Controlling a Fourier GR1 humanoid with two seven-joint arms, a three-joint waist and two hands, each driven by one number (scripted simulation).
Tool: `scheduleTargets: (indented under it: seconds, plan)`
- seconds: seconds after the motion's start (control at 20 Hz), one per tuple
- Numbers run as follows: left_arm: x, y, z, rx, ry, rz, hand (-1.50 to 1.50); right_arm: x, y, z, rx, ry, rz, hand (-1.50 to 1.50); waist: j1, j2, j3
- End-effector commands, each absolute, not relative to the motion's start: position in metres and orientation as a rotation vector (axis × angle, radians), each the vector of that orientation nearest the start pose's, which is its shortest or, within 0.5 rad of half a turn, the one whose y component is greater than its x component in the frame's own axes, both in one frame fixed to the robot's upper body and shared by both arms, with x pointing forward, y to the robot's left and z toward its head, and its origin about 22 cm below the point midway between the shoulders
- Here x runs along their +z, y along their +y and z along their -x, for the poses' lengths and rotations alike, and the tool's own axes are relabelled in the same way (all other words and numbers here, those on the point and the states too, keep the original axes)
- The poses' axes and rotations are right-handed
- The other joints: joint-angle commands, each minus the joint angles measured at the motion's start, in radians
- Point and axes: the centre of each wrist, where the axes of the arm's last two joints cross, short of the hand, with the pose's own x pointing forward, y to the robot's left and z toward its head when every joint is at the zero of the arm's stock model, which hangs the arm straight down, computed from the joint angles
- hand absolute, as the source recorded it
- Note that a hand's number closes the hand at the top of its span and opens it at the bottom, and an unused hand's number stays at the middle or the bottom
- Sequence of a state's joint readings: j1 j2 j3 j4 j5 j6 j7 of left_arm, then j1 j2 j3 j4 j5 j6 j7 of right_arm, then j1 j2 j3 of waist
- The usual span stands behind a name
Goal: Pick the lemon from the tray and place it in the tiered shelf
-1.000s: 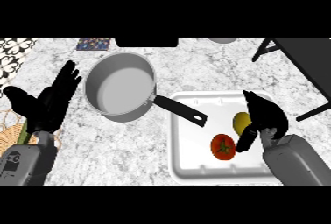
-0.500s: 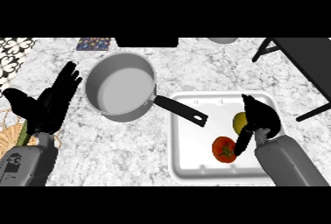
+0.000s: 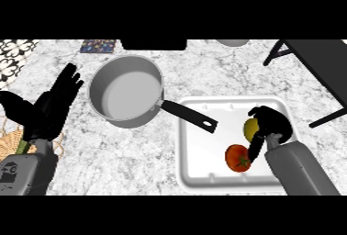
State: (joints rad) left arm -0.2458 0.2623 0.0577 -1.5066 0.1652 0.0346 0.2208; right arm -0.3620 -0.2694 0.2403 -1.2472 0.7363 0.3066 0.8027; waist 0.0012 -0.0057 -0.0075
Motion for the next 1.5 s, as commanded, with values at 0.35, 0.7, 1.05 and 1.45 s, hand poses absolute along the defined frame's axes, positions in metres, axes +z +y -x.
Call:
scheduleTargets:
  seconds: [0.35,0.7,1.05,1.45]
  plan:
    - [0.064,0.282,-0.288,-0.065,-1.527,-0.063,0.0,-0.011,-0.231,-0.317,1.031,-0.726,0.932,1.5,0.003,0.006,0.008]
    - [0.067,0.27,-0.299,-0.069,-1.528,-0.078,0.0,0.003,-0.118,-0.293,1.28,-1.048,0.744,1.5,0.015,0.005,0.008]
    - [0.081,0.28,-0.304,-0.052,-1.532,-0.096,0.0,0.047,-0.102,-0.265,1.112,-1.349,0.638,1.5,-0.012,0.001,0.008]
    - [0.061,0.289,-0.297,-0.041,-1.518,-0.11,0.0,0.141,-0.122,-0.245,0.677,-1.683,0.681,1.5,-0.023,0.001,0.007]
